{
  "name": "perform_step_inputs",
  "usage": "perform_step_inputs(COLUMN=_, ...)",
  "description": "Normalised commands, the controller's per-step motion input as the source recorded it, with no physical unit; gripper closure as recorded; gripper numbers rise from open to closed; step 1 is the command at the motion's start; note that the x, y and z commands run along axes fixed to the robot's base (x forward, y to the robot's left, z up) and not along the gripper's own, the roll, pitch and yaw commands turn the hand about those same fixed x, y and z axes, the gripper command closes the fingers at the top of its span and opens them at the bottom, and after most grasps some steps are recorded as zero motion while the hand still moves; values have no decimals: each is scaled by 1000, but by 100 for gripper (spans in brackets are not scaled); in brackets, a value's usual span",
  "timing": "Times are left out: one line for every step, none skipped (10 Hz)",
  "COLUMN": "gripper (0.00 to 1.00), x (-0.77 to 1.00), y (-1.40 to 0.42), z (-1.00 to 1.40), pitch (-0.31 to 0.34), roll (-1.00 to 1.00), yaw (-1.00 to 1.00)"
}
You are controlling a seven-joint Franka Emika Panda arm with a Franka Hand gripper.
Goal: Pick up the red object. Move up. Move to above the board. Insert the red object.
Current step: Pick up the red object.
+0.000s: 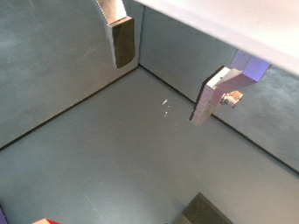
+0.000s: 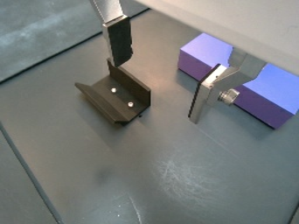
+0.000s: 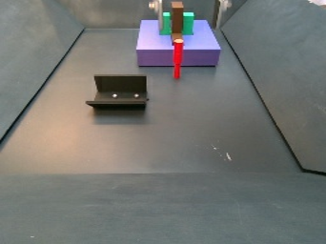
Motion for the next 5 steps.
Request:
perform_step_inputs(gripper=0, x=-137, y=-863, z=-286, pitch=-123, roll=29, yaw=34)
perform_step_inputs(gripper=0, x=-114, y=-1000, z=-340, pitch=-113, roll=100, yaw=6)
perform_step_inputs(gripper=0, x=0, y=-1000, z=-366, pitch=-61, roll=107, yaw=0)
perform_step_inputs(gripper=0, x=0, y=-1000, z=-303, pitch=-30, roll=70, yaw=0)
perform_step_inputs(gripper=0, x=57, y=-1000, z=-269, pitch=-44, roll=0, yaw=0)
